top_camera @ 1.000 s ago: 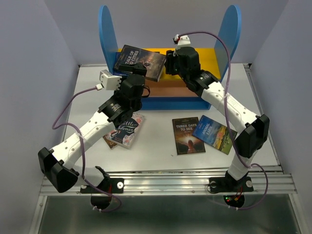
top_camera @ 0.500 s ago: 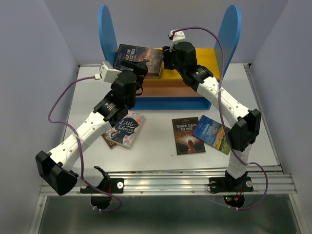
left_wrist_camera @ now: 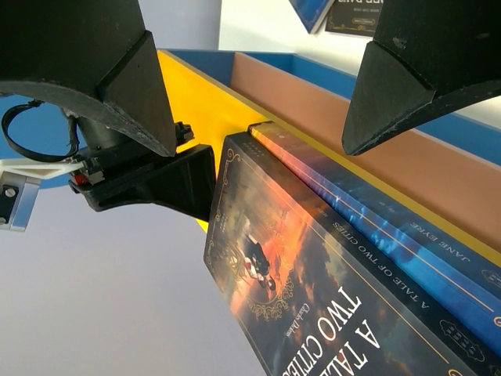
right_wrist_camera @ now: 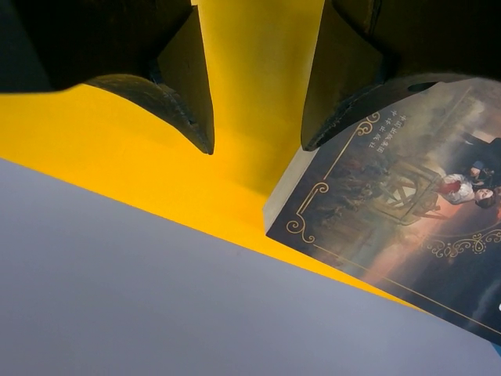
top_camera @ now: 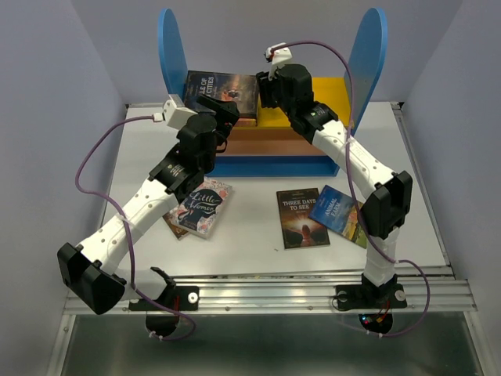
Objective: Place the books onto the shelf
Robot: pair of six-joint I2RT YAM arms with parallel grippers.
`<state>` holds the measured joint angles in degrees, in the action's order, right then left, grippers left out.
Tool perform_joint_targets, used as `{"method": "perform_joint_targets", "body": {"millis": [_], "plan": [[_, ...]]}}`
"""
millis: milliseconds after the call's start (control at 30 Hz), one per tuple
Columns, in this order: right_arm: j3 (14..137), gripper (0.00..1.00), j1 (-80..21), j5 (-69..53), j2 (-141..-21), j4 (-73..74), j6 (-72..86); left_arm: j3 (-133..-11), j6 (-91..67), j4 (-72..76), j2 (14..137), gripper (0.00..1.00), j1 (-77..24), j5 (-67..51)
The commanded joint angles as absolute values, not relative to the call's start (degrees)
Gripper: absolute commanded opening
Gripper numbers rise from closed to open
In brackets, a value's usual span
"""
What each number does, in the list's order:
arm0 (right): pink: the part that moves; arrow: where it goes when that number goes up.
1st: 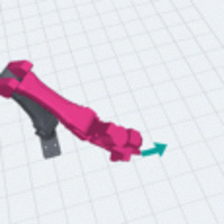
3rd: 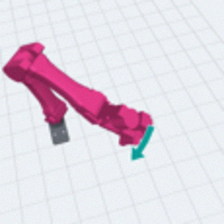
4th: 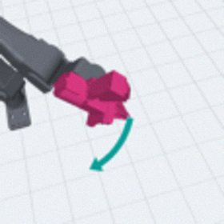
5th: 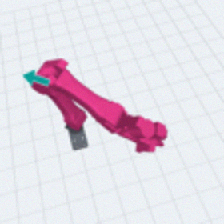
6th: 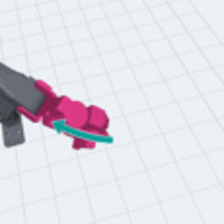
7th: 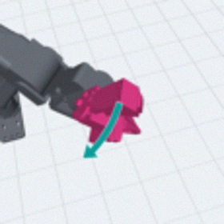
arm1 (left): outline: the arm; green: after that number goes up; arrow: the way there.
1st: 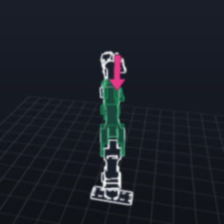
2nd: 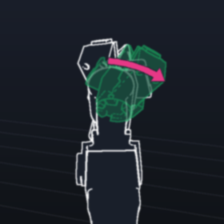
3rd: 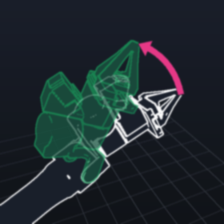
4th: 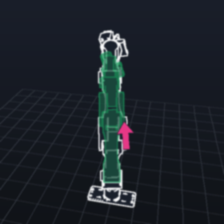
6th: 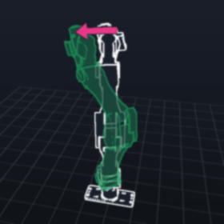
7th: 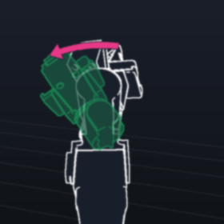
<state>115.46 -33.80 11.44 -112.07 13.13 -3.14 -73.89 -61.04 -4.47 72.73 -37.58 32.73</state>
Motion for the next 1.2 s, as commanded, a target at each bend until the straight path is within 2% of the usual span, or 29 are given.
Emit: {"method": "perform_joint_targets", "body": {"millis": [0, 233, 500, 600, 800, 1167], "plan": [[118.3, 0.57, -35.95, 3.35, -113.64, 9.49, -3.34, -74.18, -57.92, -3.51, 71.02, 0.99, -36.65, 32.17], [119.09, 0.59, -35.42, 1.58, -114.52, 9.32, -3.6, -74.01, -55.9, -4.04, 70.93, 0.99, -35.42, 29.89], [117.42, 0.68, -34.89, 2.98, -113.12, 9.05, -4.13, -73.3, -53.53, -4.65, 70.58, 0.99, -34.54, 25.58], [116.98, 0.74, -34.89, 6.48, -111.62, 8.97, -4.66, -72.69, -52.12, -5.45, 69.17, 0.99, -34.45, 24.96], [118.74, 0.71, -31.91, 11.95, -110.21, 9.05, -2.38, -72.07, -49.84, -7.9, 66.18, 0.99, -34.45, 25.58], [112.06, 0.7, -30.5, 8.35, -103.54, 9.05, -0.09, -67.25, -45.61, -11.42, 61.53, 0.99, -34.28, 25.05]]}}
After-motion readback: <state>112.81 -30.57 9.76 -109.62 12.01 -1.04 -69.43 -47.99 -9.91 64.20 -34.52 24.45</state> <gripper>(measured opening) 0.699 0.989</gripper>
